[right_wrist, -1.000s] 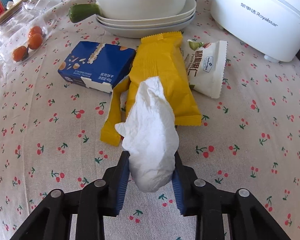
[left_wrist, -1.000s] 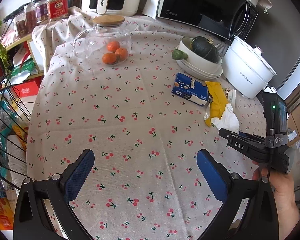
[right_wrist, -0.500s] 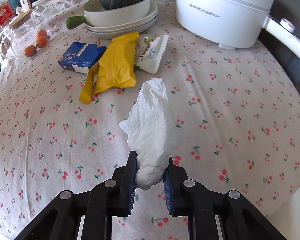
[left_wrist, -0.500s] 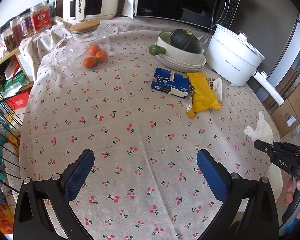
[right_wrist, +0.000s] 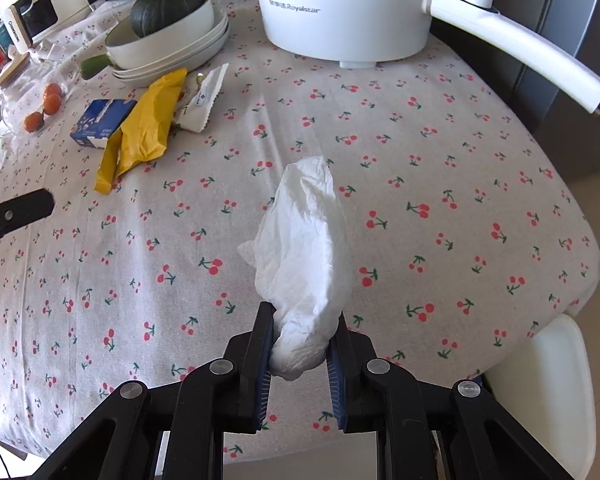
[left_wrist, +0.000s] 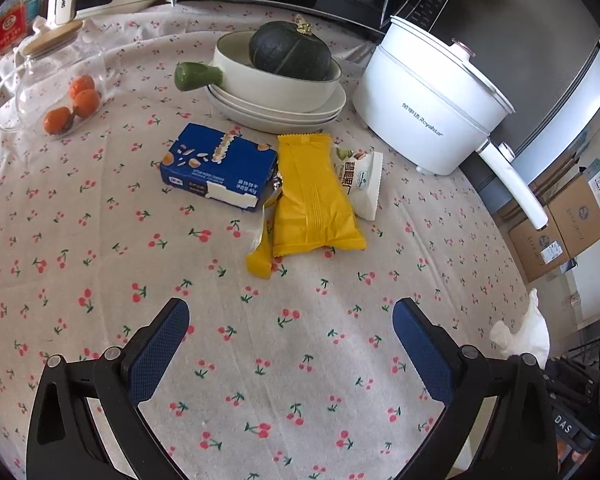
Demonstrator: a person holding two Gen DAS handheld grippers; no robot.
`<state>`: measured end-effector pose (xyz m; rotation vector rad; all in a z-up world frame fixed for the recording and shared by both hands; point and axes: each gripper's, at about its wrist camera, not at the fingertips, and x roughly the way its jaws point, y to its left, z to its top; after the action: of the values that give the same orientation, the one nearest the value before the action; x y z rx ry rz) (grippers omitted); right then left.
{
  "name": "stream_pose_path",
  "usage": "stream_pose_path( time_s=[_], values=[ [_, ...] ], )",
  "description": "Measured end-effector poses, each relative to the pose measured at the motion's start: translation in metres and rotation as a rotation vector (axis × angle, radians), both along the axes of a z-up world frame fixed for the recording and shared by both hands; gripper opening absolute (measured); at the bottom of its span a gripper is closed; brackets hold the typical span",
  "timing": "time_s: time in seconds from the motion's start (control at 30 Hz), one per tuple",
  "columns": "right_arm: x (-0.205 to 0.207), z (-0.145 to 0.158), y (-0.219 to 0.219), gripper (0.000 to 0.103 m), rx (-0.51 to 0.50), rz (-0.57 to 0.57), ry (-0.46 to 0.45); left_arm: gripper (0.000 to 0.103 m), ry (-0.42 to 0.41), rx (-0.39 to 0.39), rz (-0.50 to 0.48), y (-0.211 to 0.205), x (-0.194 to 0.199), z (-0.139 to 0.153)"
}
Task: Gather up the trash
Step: 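Lift the tissue with the right gripper while the left approaches the yellow wrapper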
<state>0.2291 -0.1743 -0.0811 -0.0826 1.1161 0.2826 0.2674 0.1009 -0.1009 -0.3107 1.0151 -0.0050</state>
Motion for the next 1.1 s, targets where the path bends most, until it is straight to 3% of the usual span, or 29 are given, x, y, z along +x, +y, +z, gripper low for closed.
stream_pose_path(
  time_s=[0.2, 0.37, 0.5, 0.57, 0.63, 0.67, 0.8, 1.1],
  values=[
    [0.010, -0.002, -0.022, 0.021, 0.034, -0.009, 0.020, 0.100, -0.003, -0.014, 0.055, -0.013, 0.047, -0.019],
    [0.014, -0.004, -0.036, 0.021, 0.069, -0.028, 0.037, 0.095, -0.021, 0.042, 0.082, -0.027, 0.065, -0.025],
    [0.012, -0.008, -0.041, 0.021, 0.061, -0.030, 0.044, 0.069, -0.011, 0.060, 0.076, -0.032, 0.069, -0.033],
    [0.011, -0.009, -0.042, 0.021, 0.051, -0.029, 0.045, 0.066, -0.027, 0.068, 0.075, -0.033, 0.067, -0.033],
    [0.009, -0.010, -0.044, 0.021, 0.045, -0.027, 0.045, 0.031, -0.031, 0.077, 0.054, -0.033, 0.064, -0.032],
    [0.007, -0.010, -0.045, 0.021, 0.041, -0.026, 0.044, 0.028, -0.022, 0.072, 0.039, -0.032, 0.062, -0.033],
    [0.005, -0.005, -0.047, 0.021, 0.041, -0.030, 0.033, 0.021, -0.018, 0.043, 0.000, -0.025, 0.045, -0.030],
    [0.001, -0.001, -0.042, 0.021, 0.042, -0.029, 0.023, 0.017, -0.036, 0.011, -0.043, -0.014, 0.024, -0.008]
  ],
)
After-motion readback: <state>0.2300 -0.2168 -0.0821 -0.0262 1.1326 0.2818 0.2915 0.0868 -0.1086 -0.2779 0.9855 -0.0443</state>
